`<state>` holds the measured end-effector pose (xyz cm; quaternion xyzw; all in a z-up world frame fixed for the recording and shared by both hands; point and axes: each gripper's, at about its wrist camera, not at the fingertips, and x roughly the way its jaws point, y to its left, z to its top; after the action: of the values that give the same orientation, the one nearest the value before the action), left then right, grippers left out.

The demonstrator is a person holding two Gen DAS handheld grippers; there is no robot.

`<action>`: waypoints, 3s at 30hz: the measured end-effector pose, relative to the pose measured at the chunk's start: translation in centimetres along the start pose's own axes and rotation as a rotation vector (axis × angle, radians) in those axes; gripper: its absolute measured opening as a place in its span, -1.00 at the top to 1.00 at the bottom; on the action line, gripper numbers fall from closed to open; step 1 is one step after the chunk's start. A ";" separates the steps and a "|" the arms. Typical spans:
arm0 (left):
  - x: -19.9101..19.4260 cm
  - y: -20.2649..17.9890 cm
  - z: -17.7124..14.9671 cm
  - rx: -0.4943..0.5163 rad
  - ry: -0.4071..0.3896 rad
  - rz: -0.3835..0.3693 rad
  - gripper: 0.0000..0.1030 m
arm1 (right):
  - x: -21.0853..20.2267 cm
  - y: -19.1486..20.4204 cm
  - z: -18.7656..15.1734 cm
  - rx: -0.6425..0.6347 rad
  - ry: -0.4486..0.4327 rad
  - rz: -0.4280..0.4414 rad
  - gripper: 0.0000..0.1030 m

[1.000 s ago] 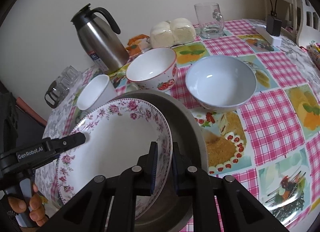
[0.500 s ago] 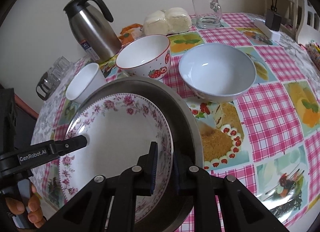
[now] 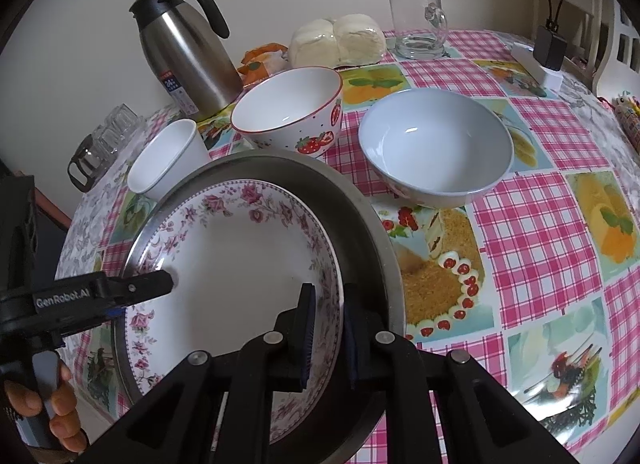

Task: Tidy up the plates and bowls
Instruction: 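Lower the floral plate into the steel basin with both tools, then open both tools to release the floral plate in the basin, then move both tools toward the red-rimmed strawberry bowl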

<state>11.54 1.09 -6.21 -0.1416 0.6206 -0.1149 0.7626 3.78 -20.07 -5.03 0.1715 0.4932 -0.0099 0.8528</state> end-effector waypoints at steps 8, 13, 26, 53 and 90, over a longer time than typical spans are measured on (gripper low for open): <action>-0.4 0.1 -0.2 -0.007 -0.004 0.037 0.26 | 0.2 0.5 -0.1 -0.022 0.010 0.001 0.71; -0.8 0.2 -0.2 -0.014 -0.012 0.052 0.26 | 0.5 0.9 -0.2 -0.040 0.021 0.004 0.71; -1.2 0.0 -0.2 -0.007 -0.006 0.061 0.17 | 0.9 1.1 -0.3 -0.058 0.031 0.000 0.69; -4.9 -3.1 -0.4 0.108 -0.221 0.218 -0.40 | -2.6 1.5 0.4 -0.107 -0.169 -0.087 -0.19; -6.6 -6.3 -0.1 0.217 -0.459 0.217 -0.93 | -4.3 -2.3 1.1 -0.069 -0.254 -0.124 -1.00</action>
<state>10.09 -2.47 2.02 -0.0139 0.4274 -0.0633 0.9018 2.05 -23.23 -1.53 0.1087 0.3908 -0.0671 0.9116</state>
